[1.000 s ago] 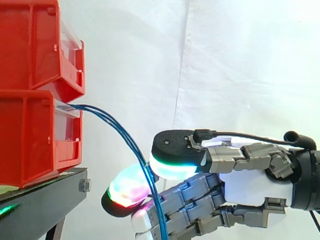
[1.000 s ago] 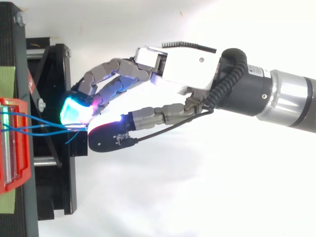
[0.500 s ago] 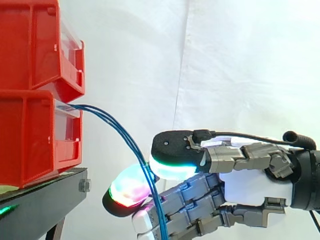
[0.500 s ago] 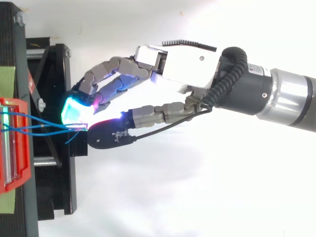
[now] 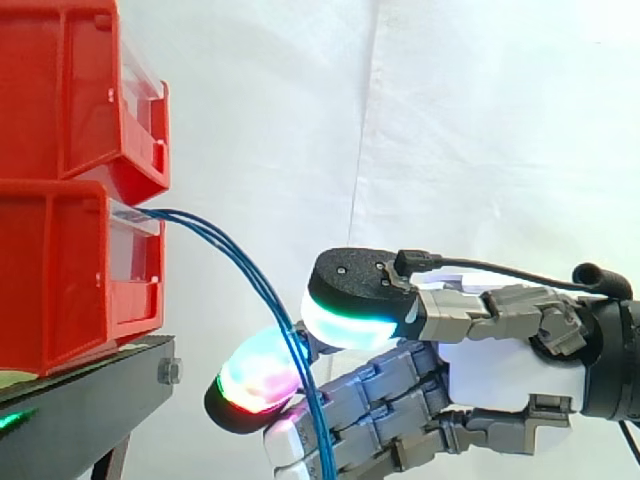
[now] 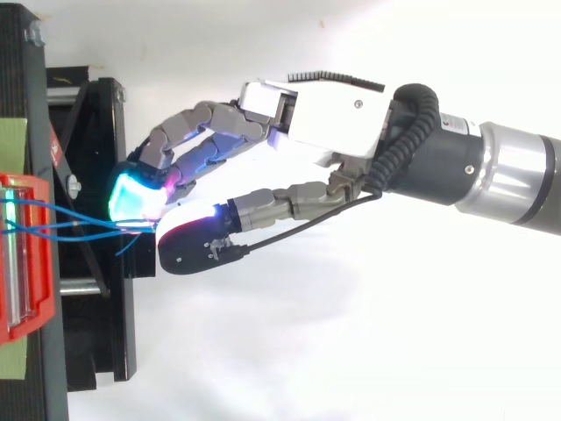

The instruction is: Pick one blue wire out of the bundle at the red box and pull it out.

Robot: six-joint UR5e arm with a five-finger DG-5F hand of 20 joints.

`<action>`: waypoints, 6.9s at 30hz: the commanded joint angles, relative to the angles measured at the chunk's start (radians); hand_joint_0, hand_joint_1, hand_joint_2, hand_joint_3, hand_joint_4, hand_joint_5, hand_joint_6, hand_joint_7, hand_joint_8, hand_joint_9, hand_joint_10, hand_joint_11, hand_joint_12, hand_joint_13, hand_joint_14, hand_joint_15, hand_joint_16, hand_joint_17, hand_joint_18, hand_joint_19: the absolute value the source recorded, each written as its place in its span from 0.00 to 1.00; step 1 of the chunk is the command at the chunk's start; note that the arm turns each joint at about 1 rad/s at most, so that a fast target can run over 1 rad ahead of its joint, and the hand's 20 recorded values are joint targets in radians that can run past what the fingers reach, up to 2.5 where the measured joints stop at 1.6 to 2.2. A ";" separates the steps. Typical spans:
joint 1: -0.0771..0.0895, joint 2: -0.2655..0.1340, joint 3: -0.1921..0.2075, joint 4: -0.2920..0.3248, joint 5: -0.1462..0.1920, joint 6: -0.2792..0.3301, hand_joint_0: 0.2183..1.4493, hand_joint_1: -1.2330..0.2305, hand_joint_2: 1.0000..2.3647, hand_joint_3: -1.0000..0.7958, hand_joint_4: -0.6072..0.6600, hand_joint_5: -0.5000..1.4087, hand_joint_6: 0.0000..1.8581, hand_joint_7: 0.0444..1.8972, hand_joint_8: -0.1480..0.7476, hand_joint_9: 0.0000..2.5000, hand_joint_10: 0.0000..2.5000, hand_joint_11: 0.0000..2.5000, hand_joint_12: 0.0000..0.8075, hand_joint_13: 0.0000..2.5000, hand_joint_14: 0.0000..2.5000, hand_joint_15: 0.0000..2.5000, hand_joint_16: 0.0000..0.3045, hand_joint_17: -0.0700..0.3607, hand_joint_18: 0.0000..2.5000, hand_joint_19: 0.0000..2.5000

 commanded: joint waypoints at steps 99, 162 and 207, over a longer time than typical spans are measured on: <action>-0.029 0.166 0.027 -0.336 -0.083 -0.008 0.37 0.31 0.01 0.42 0.54 0.17 0.52 0.44 0.54 0.31 0.00 0.18 0.49 0.32 0.01 0.16 0.16 0.42 0.28 0.15; -0.018 0.196 0.027 -0.431 -0.089 0.044 0.27 0.36 0.00 0.31 0.63 0.17 0.51 0.44 0.56 0.33 0.00 0.19 0.50 0.33 0.01 0.17 0.17 0.43 0.29 0.17; -0.016 0.226 0.027 -0.525 -0.110 0.069 0.40 0.22 0.00 0.28 0.63 0.16 0.53 0.41 0.53 0.31 0.00 0.19 0.50 0.34 0.01 0.16 0.16 0.42 0.33 0.15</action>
